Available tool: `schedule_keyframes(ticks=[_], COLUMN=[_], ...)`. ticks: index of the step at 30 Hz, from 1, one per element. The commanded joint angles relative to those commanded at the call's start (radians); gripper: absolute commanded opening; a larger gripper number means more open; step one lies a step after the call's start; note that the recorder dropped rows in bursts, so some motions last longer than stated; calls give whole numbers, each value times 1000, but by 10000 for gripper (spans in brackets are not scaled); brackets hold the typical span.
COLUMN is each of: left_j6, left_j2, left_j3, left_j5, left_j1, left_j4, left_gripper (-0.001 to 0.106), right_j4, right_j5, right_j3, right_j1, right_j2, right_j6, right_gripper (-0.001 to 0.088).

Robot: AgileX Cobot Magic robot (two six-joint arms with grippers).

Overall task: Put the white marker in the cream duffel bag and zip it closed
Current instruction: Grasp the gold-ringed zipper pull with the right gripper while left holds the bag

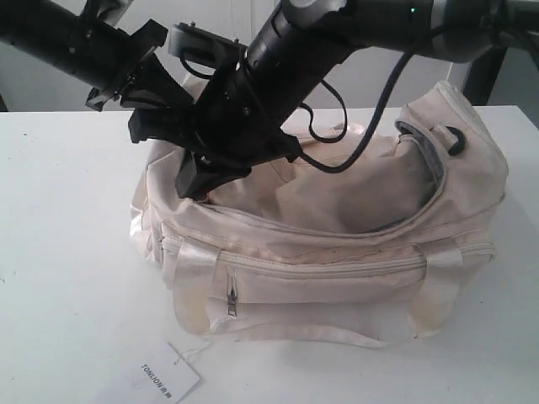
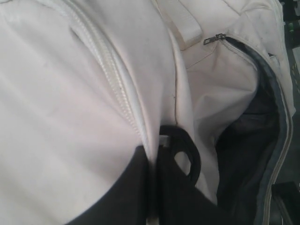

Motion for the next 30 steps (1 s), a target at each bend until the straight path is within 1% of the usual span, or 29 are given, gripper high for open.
schedule_keyframes(ticks=[8, 12, 22, 27, 30], left_j6=[0, 0, 0, 0, 0], left_j2=[0, 0, 0, 0, 0], left_j3=[0, 0, 0, 0, 0], left_j5=[0, -3, -10, -12, -12], left_j1=[0, 0, 0, 0, 0], left_j4=[0, 7, 87, 119, 121], left_gripper=[0, 0, 0, 0, 0], right_j4=[30, 47, 36, -26, -41], right_j5=[101, 101, 101, 101, 101], right_j3=[0, 0, 0, 0, 0], right_j1=[0, 0, 0, 0, 0], right_j2=[-4, -15, -71, -91, -98], right_j6=[-70, -107, -162, -163, -160], right_gripper=[0, 0, 0, 0, 0])
